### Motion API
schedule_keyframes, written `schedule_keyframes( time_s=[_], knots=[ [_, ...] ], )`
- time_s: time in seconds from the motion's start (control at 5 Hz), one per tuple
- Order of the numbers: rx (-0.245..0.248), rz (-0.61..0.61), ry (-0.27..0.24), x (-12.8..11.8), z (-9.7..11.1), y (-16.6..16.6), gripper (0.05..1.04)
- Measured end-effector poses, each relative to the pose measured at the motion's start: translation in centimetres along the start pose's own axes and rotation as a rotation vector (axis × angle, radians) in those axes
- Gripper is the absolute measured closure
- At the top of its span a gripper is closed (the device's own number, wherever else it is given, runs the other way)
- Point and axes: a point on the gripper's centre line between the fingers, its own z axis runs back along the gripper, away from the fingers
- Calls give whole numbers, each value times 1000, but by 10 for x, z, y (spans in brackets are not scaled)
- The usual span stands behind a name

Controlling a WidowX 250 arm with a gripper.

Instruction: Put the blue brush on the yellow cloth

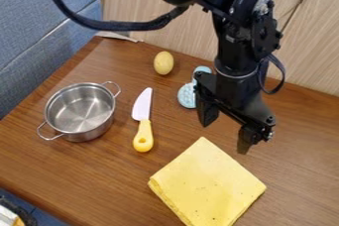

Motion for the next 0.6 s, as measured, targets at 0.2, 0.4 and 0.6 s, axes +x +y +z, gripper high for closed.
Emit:
schedule_keyframes(
  time_s=[0.2, 0.4, 0.6],
  knots=[
    [0, 9, 29, -4, -8, 0, 84],
    [28, 65, 19, 6, -11, 15, 84],
    [80, 150, 1, 20, -12, 39, 84]
  ],
)
